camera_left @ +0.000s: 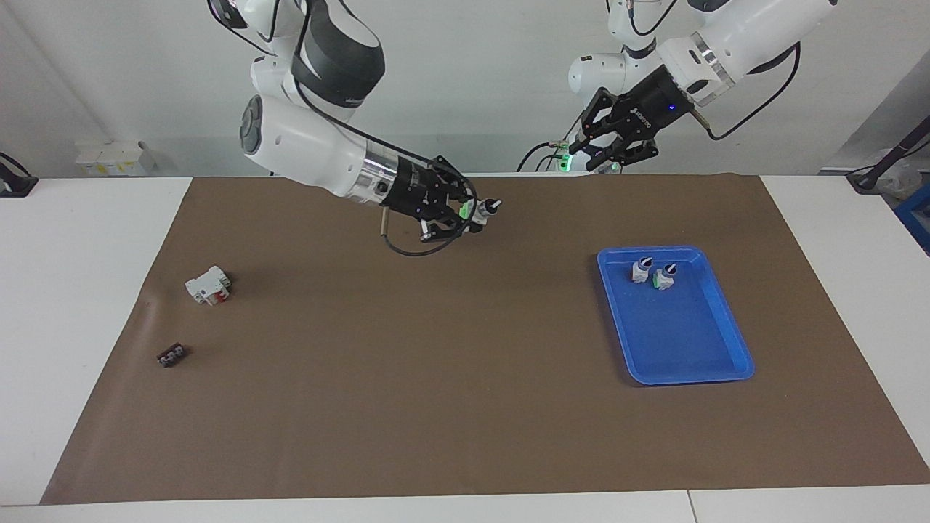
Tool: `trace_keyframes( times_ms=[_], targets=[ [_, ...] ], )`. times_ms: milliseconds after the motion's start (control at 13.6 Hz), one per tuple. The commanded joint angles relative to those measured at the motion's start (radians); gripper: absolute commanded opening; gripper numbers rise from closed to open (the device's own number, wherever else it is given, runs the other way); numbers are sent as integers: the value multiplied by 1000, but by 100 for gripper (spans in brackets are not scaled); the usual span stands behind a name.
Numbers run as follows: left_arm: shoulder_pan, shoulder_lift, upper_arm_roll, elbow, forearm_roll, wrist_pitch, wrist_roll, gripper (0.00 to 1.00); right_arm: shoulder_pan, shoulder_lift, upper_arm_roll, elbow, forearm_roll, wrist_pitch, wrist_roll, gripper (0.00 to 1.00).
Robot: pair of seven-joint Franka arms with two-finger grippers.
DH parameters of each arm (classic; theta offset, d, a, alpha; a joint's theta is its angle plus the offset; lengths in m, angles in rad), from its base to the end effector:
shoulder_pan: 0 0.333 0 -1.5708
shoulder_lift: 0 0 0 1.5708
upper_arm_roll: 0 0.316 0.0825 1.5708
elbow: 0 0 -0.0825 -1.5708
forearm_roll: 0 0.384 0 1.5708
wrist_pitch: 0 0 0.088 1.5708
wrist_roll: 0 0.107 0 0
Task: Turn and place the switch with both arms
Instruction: 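Lift the switch with the right gripper while the left gripper approaches, then close the left gripper on the switch held by the right gripper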
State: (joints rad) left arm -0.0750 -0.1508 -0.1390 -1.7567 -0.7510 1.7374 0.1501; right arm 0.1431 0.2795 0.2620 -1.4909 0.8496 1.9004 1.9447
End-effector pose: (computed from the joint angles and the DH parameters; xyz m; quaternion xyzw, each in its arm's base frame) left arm 0.4971 -0.1776 0.6546 0.9234 -0.1321 0.0497 0.3569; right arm 0.5972 0.2912 0.5576 -0.5633 0.7027 0.3732 0.2227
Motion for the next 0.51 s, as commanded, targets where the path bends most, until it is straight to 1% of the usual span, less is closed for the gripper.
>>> trace_keyframes(
  times_ms=[0, 74, 221, 368, 441],
  targets=[
    [-16, 17, -36, -17, -80, 114, -58, 44, 4, -19, 3, -17, 22, -7, -83, 0],
    [-16, 26, -50, -15, -94, 135, -72, 44, 15, -31, 3, -34, 23, -12, -146, 0],
    [-16, 45, -62, -14, -100, 155, -73, 44, 29, -45, 5, -51, 22, -11, -216, 0],
    [-19, 79, -88, 2, -119, 209, -98, 44, 30, -49, 5, -55, 20, -9, -248, 0],
    [-19, 80, -93, 3, -120, 206, -99, 44, 33, -51, 5, -55, 17, -9, -248, 0]
  ],
)
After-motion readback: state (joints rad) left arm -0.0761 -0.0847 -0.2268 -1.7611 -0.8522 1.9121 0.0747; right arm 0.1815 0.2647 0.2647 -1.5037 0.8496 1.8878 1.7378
